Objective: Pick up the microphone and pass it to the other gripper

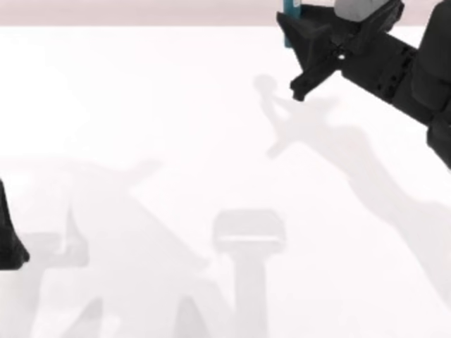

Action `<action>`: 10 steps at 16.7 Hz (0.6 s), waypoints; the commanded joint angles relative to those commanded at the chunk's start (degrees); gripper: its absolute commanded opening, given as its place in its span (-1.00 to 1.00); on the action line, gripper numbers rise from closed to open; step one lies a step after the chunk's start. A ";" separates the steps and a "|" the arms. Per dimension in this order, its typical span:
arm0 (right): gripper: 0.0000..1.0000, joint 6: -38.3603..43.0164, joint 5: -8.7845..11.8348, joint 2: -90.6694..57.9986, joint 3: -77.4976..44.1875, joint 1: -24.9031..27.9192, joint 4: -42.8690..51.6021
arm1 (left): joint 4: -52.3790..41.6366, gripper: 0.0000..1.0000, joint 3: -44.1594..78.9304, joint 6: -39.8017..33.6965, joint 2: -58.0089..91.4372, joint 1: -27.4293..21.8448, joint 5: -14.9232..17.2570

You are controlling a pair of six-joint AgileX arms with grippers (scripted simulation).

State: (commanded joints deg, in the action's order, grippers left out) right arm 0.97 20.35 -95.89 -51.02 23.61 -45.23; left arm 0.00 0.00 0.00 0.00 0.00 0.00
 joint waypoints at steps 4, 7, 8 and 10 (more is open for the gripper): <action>-1.00 0.26 -1.00 -0.03 0.44 1.01 -0.87 | 0.00 1.00 0.00 0.00 0.00 0.00 0.00; -1.00 0.72 -5.49 1.18 4.14 5.34 -5.95 | 0.00 1.00 0.00 0.00 0.00 0.00 0.00; -1.00 0.91 -7.24 1.71 5.70 7.24 -8.08 | 0.00 1.00 0.00 0.00 0.00 0.00 0.00; -1.00 1.25 -10.35 2.79 8.51 10.76 -11.88 | 0.00 1.00 0.00 0.00 0.00 0.00 0.00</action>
State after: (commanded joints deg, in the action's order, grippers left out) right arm 2.23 10.00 -93.10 -42.50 34.37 -57.11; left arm 0.00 0.00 0.00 0.00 0.00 0.00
